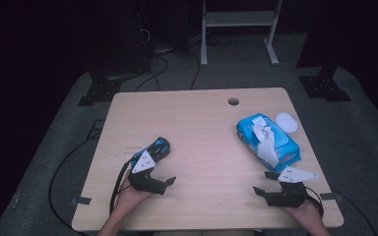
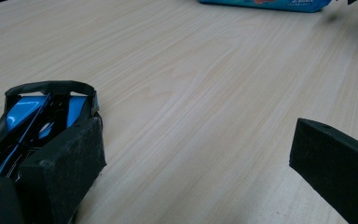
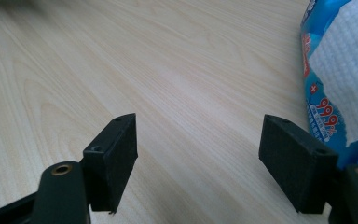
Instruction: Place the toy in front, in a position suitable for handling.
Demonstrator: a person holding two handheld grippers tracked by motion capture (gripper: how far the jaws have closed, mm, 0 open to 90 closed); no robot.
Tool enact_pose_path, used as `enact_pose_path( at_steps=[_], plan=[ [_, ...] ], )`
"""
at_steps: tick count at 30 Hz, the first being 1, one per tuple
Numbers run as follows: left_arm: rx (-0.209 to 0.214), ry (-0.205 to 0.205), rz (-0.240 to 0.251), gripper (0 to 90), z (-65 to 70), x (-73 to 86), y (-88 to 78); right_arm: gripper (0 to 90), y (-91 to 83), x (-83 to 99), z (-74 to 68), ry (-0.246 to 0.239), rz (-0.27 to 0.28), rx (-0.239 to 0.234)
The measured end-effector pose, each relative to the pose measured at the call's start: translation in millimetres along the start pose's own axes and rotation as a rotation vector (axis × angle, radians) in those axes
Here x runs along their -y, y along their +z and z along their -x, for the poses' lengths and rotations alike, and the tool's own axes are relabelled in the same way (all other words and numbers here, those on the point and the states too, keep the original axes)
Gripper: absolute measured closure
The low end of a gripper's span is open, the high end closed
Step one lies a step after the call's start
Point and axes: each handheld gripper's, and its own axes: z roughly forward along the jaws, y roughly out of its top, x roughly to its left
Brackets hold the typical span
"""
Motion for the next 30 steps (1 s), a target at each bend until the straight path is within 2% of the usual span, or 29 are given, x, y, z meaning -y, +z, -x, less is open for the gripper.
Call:
enact_pose_path(
  at_steps=[7,13,16,21,24,27,28,29,30],
  plan=[
    [-0.017,0.005,0.001,2.8,-1.0,0.2,-2.4,26.9,-1.2,-0.1,-0.5,-0.001,0.011,0.003],
    [-0.059,0.051,-0.005,2.8,-2.8,-2.2,-8.8,26.9,2.1,-2.7,-1.9,-0.01,0.003,0.001],
    [-0.064,0.05,0.005,2.8,-5.0,-4.1,-11.5,26.9,3.0,-3.1,-3.0,-0.011,0.002,-0.002],
    [-0.096,0.066,0.016,2.8,-13.5,-10.0,-15.1,26.9,3.8,-3.0,-4.8,-0.013,0.002,-0.005],
    [-0.115,0.045,0.01,2.8,-24.3,-13.4,-17.8,26.6,5.3,-3.5,-7.4,-0.011,0.001,-0.011],
    [-0.131,0.054,0.009,2.8,-29.8,-14.6,-18.4,26.6,8.0,-4.2,-10.2,-0.02,-0.01,-0.018],
    [-0.153,0.064,-0.01,2.8,-36.2,-16.5,-18.1,26.6,8.9,-4.4,-11.0,-0.023,-0.013,-0.021],
    [-0.153,0.064,-0.01,2.8,-36.2,-16.5,-18.1,26.6,8.9,-4.4,-11.0,-0.023,-0.013,-0.021],
    [-0.172,0.068,-0.017,2.8,-40.8,-17.7,-17.9,26.6,9.6,-4.8,-12.2,-0.025,-0.014,-0.023]
  ],
)
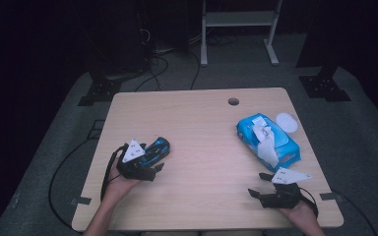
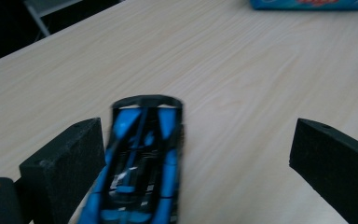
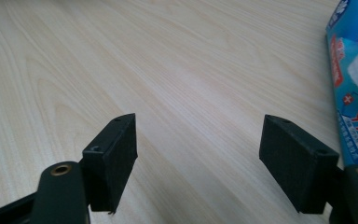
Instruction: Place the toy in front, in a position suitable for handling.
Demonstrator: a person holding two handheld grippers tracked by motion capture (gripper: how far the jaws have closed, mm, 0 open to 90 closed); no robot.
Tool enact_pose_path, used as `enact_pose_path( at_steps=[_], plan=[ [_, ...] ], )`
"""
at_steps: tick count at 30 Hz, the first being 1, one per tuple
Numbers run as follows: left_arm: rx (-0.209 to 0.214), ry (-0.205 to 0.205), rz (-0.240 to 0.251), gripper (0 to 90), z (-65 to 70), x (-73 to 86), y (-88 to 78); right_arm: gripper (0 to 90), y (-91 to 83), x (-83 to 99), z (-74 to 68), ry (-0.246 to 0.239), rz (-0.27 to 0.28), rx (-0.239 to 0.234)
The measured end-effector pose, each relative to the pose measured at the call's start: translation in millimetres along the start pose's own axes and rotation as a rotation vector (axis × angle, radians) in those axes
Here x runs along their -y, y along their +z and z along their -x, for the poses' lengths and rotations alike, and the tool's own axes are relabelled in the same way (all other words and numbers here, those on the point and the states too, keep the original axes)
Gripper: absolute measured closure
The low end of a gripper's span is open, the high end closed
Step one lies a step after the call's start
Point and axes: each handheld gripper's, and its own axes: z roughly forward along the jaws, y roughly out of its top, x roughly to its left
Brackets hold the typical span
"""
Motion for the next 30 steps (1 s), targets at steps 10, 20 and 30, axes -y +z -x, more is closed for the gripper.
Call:
enact_pose_path(
  at_steps=[10,20,30],
  plan=[
    [0.026,-0.052,-0.1,4.5,-31.1,10.8,21.7,26.6,3.8,-2.1,-2.3,-0.016,-0.01,-0.011],
    [0.073,-0.062,-0.171,5.2,-40.0,21.0,40.5,26.6,5.9,-2.5,-5.1,-0.026,-0.019,-0.012],
    [0.133,-0.023,-0.268,10.9,-45.9,21.2,48.9,26.6,8.5,-2.1,-5.8,-0.026,-0.031,-0.014]
  ],
)
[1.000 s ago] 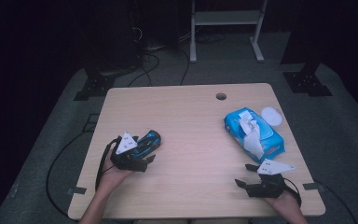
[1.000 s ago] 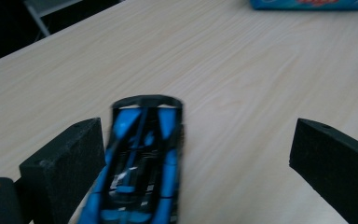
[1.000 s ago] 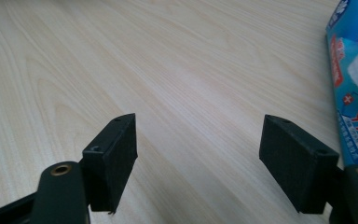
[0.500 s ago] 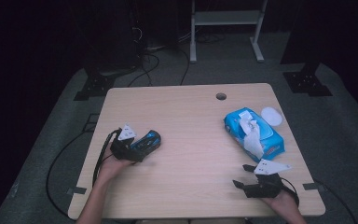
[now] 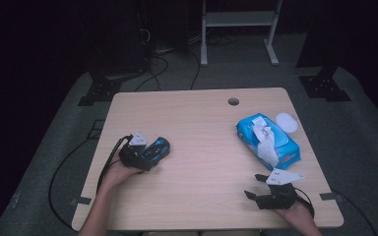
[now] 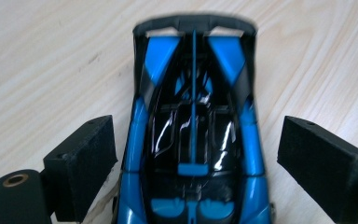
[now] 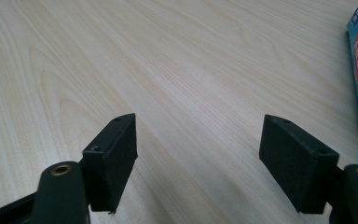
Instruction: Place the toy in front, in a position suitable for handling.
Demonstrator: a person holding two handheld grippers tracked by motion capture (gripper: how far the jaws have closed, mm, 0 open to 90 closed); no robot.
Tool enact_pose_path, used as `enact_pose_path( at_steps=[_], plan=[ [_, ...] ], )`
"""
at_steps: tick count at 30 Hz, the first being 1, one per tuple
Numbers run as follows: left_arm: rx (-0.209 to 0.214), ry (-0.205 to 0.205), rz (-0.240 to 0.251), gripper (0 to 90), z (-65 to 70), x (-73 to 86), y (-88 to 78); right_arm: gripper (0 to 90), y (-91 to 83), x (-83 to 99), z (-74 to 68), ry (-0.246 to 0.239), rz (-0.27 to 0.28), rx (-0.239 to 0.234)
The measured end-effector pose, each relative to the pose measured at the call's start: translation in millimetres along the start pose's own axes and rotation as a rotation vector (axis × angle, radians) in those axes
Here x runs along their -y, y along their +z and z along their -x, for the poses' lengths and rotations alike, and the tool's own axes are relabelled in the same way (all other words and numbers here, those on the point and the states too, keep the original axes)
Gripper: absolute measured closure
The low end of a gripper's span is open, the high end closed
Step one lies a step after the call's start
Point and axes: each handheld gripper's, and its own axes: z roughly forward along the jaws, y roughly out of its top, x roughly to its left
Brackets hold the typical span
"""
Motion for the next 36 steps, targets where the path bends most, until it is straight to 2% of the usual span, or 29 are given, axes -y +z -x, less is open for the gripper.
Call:
enact_pose_path(
  at_steps=[6,10,13,15,16,18,20,22,28,30,31,33,36],
  plan=[
    [0.014,-0.015,-0.027,11.0,-5.2,5.3,4.1,26.6,1.2,-0.1,1.0,0.001,-0.004,-0.002],
    [0.021,-0.029,-0.015,11.5,-5.6,5.4,5.9,26.7,0.6,0.4,0.8,-0.001,0.0,-0.002],
    [0.023,-0.023,-0.014,15.3,-5.6,4.8,5.2,26.7,-0.1,0.2,0.4,0.003,0.004,-0.003],
    [0.018,-0.034,-0.003,23.8,-5.6,4.6,3.8,26.7,-0.2,0.1,0.4,0.0,0.006,-0.003],
    [0.03,-0.026,-0.035,23.9,-7.0,1.7,2.6,26.7,-0.2,-0.1,0.3,-0.002,0.007,-0.003],
    [0.025,-0.018,-0.078,24.5,-6.2,-4.2,3.2,26.7,0.0,-0.4,-0.1,-0.001,0.004,-0.004],
    [0.019,-0.002,-0.091,24.9,-4.9,-7.0,3.3,26.7,0.3,-0.4,-0.1,-0.004,0.005,-0.004],
    [0.019,-0.008,-0.112,25.7,-4.8,-10.1,4.1,26.7,-0.4,-0.3,-0.7,-0.006,0.004,-0.004],
    [0.005,0.002,-0.115,25.8,-2.1,-10.8,2.6,26.7,-3.1,-0.3,-0.1,-0.003,0.018,-0.002],
    [0.016,-0.009,-0.107,26.1,-2.9,-10.2,1.3,26.8,-3.2,-0.6,0.4,-0.005,0.021,-0.003],
    [0.03,-0.027,-0.096,26.3,-4.7,-9.3,-0.6,26.7,-3.2,-0.6,0.3,-0.005,0.02,-0.003],
    [0.03,-0.027,-0.095,26.4,-4.9,-9.2,-1.1,26.8,-3.3,-0.6,0.2,-0.005,0.02,-0.003],
    [0.02,-0.007,-0.099,26.5,-3.9,-10.4,-2.9,26.8,-4.0,-0.6,0.6,-0.003,0.025,-0.001]
  ],
)
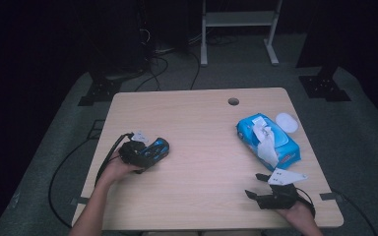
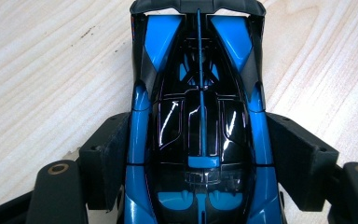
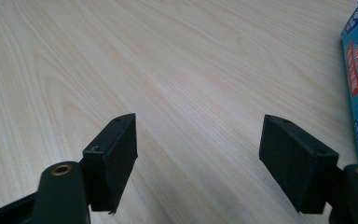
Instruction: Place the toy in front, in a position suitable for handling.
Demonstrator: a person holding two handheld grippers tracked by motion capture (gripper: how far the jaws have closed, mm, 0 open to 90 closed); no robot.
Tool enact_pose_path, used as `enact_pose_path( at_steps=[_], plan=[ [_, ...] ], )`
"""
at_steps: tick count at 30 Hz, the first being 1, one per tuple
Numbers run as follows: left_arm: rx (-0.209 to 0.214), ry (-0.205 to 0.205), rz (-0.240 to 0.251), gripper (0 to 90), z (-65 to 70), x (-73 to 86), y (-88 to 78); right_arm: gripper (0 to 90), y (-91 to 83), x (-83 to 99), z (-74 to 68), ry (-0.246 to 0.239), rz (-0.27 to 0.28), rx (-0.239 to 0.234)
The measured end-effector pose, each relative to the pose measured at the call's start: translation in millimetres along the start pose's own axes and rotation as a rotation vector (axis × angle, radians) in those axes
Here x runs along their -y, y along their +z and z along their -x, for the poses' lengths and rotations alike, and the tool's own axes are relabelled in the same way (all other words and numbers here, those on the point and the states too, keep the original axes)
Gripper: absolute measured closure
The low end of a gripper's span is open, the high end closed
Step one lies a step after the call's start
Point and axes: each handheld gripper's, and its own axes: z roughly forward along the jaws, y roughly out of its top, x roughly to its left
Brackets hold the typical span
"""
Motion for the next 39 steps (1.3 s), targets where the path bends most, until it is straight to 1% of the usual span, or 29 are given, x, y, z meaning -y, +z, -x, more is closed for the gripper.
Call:
enact_pose_path(
  at_steps=[4,7,9,10,11,12,13,14,17,18,19,20,22,24,25,26,27,28,29,30,31,32,33,39],
  plan=[
    [0.001,-0.006,0.021,26.5,0.2,-1.8,-4.3,26.7,-0.1,0.0,0.2,0.001,0.001,0.0],
    [0.001,-0.003,0.024,26.5,0.4,-2.8,-6.1,26.7,-0.2,-0.1,0.1,0.0,0.001,0.001],
    [0.009,-0.008,0.016,26.5,1.1,-3.5,-6.3,26.8,-0.2,-0.1,0.2,0.001,0.001,0.001],
    [0.002,0.005,-0.012,26.5,1.9,-3.3,-4.2,26.8,-0.3,-0.1,0.3,0.0,0.001,0.001],
    [0.002,0.005,-0.012,26.5,1.9,-3.3,-4.2,26.8,-0.3,-0.1,0.3,0.0,0.001,0.001],
    [-0.008,0.02,-0.043,26.5,3.3,-2.0,-0.3,26.8,-0.6,-0.2,0.0,0.002,0.001,0.001],
    [-0.008,0.02,-0.043,26.3,3.3,-2.0,-0.3,26.8,-0.6,-0.2,0.0,0.002,0.001,0.001],
    [0.001,0.009,-0.038,26.2,2.0,-0.2,0.9,26.8,-0.8,-0.1,0.2,0.001,0.004,0.002],
    [0.01,-0.002,-0.036,26.0,0.2,0.4,1.3,26.8,-0.7,0.0,0.4,0.002,0.003,0.002],
    [0.014,0.0,-0.048,25.5,0.0,0.4,3.2,26.8,-0.5,0.0,0.5,0.0,0.002,0.002],
    [0.014,0.0,-0.048,24.1,0.0,0.4,3.2,26.7,-0.4,0.0,0.5,-0.001,0.001,0.002],
    [0.019,0.001,-0.058,19.8,0.1,0.5,5.7,26.7,-0.3,-0.1,0.5,-0.002,0.0,0.002],
    [0.029,0.014,-0.066,16.1,0.8,0.1,6.8,26.8,-0.7,-0.2,0.2,0.0,-0.001,0.002],
    [0.035,0.022,-0.063,9.7,1.8,0.7,8.9,26.8,-1.2,-0.1,0.3,-0.002,0.004,0.004],
    [0.035,0.022,-0.063,8.9,1.8,0.7,8.9,26.7,-1.4,-0.1,0.5,-0.002,0.006,0.005],
    [0.041,0.029,-0.06,9.2,0.9,1.5,8.3,26.8,-1.6,-0.1,0.6,0.0,0.006,0.005],
    [0.037,0.024,-0.052,11.1,0.5,1.7,6.7,26.8,-1.8,-0.1,0.8,-0.002,0.007,0.005],
    [0.026,0.035,-0.035,22.0,-0.7,2.0,3.5,26.8,-1.9,-0.1,1.0,-0.004,0.007,0.006],
    [0.026,0.035,-0.035,25.6,-0.7,2.0,3.5,26.8,-1.9,-0.1,1.0,-0.004,0.007,0.006],
    [0.032,0.023,-0.051,25.7,-1.9,1.7,3.1,26.8,-2.2,-0.2,1.1,-0.005,0.009,0.007],
    [0.032,0.023,-0.051,25.8,-1.9,1.7,3.1,26.8,-2.2,-0.2,1.1,-0.005,0.009,0.007],
    [0.021,0.035,-0.066,25.8,-0.2,-0.5,2.7,26.8,-2.6,-0.3,1.1,-0.006,0.011,0.008],
    [0.015,0.041,-0.065,25.9,0.5,-0.8,2.8,26.8,-2.7,-0.4,1.2,-0.004,0.012,0.008],
    [0.014,0.037,-0.064,26.0,1.2,-0.5,2.3,26.8,-3.4,-0.2,2.7,0.001,0.015,0.013]
  ],
)
